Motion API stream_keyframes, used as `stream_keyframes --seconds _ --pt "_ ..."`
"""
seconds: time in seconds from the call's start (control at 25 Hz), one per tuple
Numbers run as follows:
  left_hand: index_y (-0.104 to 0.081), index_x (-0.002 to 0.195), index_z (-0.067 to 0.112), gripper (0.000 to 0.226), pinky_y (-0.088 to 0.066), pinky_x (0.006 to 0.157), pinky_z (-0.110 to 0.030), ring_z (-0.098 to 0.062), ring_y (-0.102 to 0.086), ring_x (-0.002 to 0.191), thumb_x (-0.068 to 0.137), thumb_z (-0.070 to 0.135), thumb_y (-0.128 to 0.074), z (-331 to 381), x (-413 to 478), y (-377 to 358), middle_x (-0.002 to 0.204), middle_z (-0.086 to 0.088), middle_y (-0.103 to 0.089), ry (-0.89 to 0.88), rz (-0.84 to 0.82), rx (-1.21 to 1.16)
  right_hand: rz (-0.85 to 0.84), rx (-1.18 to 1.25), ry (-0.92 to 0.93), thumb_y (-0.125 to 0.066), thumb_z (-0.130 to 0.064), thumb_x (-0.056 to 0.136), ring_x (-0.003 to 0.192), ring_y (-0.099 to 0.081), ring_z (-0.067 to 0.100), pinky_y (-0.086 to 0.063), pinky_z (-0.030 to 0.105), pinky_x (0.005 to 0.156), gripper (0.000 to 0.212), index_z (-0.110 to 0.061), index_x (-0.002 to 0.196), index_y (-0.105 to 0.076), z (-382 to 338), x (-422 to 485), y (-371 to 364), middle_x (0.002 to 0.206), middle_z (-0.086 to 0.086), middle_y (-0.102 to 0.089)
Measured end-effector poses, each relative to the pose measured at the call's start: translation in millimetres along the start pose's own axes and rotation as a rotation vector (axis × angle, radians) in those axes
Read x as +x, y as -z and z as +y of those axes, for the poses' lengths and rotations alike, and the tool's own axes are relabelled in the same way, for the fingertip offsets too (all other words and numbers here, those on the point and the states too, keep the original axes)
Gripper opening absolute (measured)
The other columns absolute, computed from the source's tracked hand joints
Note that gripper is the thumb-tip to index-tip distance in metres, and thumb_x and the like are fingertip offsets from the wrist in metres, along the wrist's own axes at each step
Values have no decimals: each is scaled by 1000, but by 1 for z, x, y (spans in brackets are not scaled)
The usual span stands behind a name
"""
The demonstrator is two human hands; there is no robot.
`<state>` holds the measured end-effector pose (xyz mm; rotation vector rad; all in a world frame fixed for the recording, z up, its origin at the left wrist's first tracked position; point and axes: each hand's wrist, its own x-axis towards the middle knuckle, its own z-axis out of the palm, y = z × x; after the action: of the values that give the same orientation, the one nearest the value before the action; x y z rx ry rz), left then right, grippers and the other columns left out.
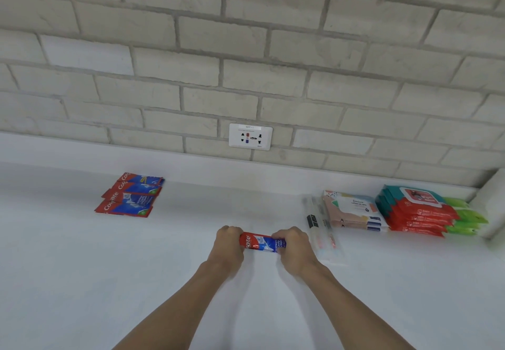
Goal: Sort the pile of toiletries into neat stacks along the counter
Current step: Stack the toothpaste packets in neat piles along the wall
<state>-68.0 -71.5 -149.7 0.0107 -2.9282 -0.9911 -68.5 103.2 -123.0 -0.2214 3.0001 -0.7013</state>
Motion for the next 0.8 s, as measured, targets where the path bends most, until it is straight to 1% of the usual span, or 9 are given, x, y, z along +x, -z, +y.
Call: stream_keyframes --seconds 0.2,0.32,0.44,0.68,0.8 --pt "-62 120 16 30 -36 84 -14 -15 -54 108 90 17 -63 -34 -4 25 118 -5 -60 20 45 -4 -19 8 46 -57 -9 92 114 -52 17 -34 12 86 36 -17 127 -62 -30 7 -18 125 8 -57" --pt "-63 118 15 28 -37 83 -13 -14 -55 104 90 16 -64 -56 -7 42 118 -6 -58 46 77 6 -39 20 94 -57 -5 91 111 -53 17 -33 12 81 37 -17 124 -65 -54 12 -31 122 7 -59" --pt "-65 117 15 27 -40 85 -14 -14 -56 103 90 18 -64 -80 -9 61 116 -7 -57 73 105 13 -58 34 137 -59 -4 89 109 -53 17 -32 12 77 38 -18 123 -66 -79 18 -46 120 8 -60" --pt "-65 118 18 28 -44 91 -22 -16 -55 106 90 23 -64 -128 -13 101 117 -6 -60 108 123 72 -82 43 194 -60 -6 90 113 -51 16 -32 12 84 40 -18 128 -62 -127 33 -76 124 7 -56" --pt "-63 122 17 33 -44 93 -22 -16 -54 109 90 23 -64 -152 -14 121 119 -5 -59 149 130 75 -90 71 209 -61 -7 90 113 -53 17 -37 13 87 39 -15 128 -62 -151 39 -91 125 7 -57"
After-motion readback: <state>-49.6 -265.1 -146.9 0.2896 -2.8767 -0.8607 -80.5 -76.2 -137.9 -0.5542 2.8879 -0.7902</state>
